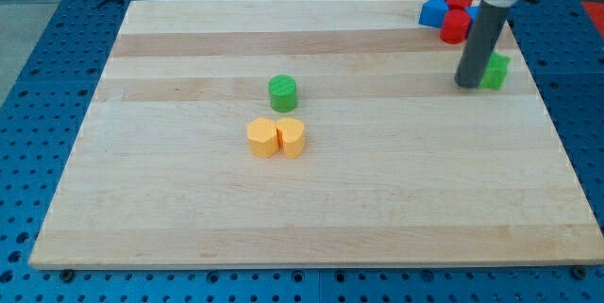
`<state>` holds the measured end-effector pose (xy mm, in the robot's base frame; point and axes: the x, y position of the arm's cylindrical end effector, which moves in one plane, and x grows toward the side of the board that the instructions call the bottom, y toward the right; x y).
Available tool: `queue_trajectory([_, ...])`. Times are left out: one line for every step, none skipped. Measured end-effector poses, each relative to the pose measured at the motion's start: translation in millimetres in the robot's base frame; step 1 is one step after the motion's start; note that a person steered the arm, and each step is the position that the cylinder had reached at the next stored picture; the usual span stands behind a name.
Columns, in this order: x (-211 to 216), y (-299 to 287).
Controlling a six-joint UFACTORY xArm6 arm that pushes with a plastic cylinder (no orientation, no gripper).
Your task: Move the green star closer to the group of blocks
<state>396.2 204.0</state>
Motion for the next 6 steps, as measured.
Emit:
queue_trajectory([26.3,1.6])
queue_trajectory([26.7,37.0])
queue_trajectory([-3.2,48.0])
queue_trajectory([-35.6,47.8])
queue_trajectory([-49.1,47.8])
queue_trajectory([-40.8,53.4])
